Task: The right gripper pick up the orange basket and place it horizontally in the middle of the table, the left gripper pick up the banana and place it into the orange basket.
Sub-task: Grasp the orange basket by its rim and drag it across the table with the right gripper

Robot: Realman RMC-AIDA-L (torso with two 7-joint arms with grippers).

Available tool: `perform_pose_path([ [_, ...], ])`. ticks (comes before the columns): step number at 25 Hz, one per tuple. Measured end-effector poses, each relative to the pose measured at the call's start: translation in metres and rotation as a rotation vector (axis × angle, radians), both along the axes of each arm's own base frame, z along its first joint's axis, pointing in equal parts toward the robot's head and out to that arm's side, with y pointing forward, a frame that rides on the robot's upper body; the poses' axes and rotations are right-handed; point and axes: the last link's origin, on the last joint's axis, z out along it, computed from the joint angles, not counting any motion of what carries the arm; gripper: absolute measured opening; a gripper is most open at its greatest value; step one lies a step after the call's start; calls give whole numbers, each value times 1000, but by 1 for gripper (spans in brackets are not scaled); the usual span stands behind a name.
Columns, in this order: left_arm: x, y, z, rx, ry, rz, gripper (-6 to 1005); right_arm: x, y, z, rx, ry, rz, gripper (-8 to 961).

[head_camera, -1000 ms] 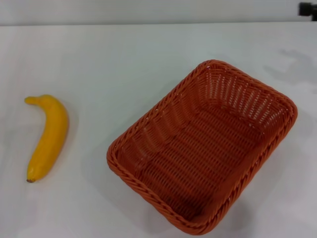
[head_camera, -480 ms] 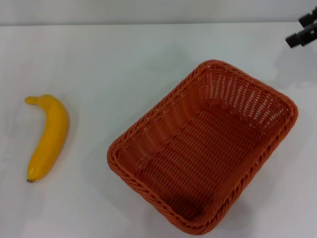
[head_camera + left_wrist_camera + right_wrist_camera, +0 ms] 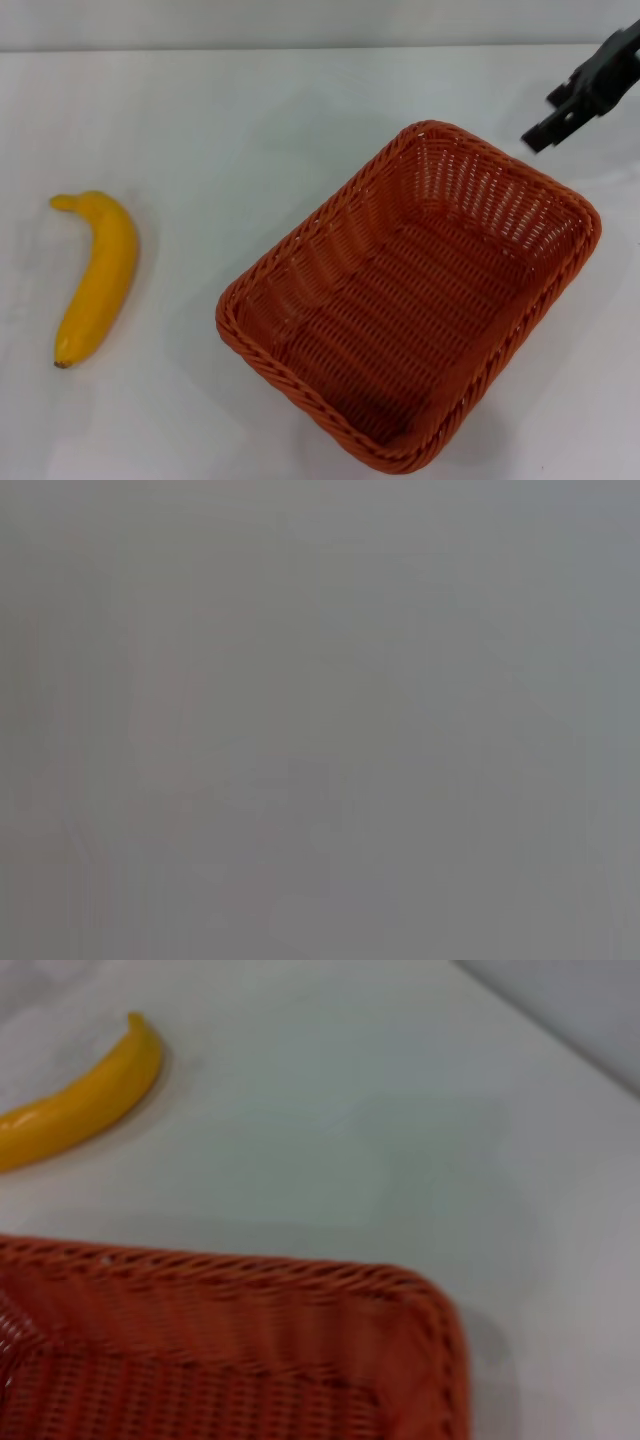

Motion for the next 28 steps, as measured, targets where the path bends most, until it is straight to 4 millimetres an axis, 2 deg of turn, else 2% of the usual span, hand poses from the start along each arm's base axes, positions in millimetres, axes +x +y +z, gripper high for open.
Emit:
perform_pose_path([
  [12,-1,-3,-2,-18,7,4,878,2,-1,-52,-45,-126,-29,655],
  [22,-1,-3,-4,-20,25,13,877,10,4,-80,-32,-229,-31,638],
  [25,-1,-3,-4,-20,26,14,877,10,4,-83,-37,-235,-31,633],
  [27,-2,-3,-4,-21,26,15,877,12,1,-97,-67,-264,-27,630],
  [28,-2,-3,-4,-21,26,17,877,12,1,-98,-69,-268,-25,628],
])
